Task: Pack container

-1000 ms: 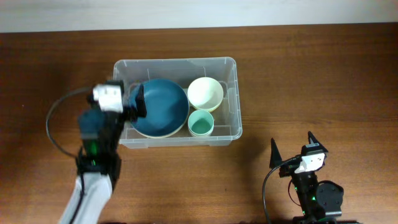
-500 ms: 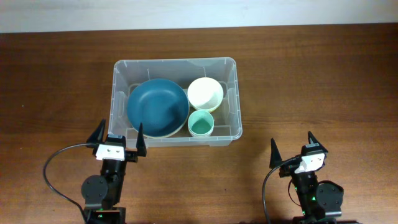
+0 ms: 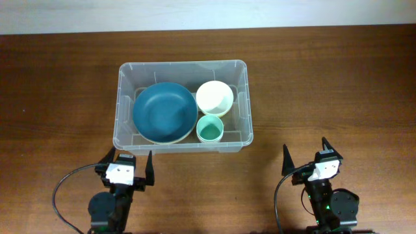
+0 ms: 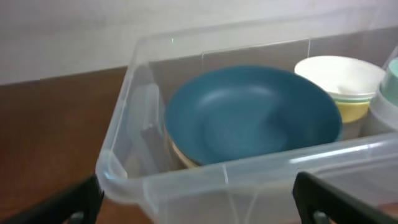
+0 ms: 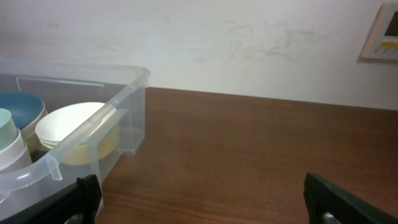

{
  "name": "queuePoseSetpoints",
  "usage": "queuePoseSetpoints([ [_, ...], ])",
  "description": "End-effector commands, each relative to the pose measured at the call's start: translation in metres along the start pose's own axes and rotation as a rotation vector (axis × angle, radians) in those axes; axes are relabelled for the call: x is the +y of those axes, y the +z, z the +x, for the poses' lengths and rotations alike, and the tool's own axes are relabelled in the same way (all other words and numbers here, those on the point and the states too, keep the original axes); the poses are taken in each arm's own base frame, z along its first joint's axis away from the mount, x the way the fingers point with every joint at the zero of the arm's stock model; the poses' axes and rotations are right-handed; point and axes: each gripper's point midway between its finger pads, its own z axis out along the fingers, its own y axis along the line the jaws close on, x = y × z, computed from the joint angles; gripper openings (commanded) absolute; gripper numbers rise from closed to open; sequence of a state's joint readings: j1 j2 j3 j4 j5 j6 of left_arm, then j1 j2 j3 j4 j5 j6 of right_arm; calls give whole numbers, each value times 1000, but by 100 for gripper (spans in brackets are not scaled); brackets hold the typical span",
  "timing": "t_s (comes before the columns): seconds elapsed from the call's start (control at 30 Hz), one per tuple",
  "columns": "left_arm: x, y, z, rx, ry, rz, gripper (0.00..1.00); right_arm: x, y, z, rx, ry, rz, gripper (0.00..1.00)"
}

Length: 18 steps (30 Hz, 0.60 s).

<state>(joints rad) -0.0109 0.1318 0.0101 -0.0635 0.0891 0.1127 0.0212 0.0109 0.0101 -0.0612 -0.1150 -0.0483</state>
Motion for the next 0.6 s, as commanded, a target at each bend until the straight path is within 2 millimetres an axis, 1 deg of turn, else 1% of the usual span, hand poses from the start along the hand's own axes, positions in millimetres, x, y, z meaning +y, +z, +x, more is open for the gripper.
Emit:
queuePoseSetpoints([
  [0.0,7,-6,-14,-66,18,-37,100,2,0,2,3,0,-12,99],
  [0.1,8,-9,-24,-111,22,-47,100,2,0,2,2,0,-12,99],
  [0.57,9,-9,-23,-106,21,-52,100,2,0,2,3,0,-12,99],
])
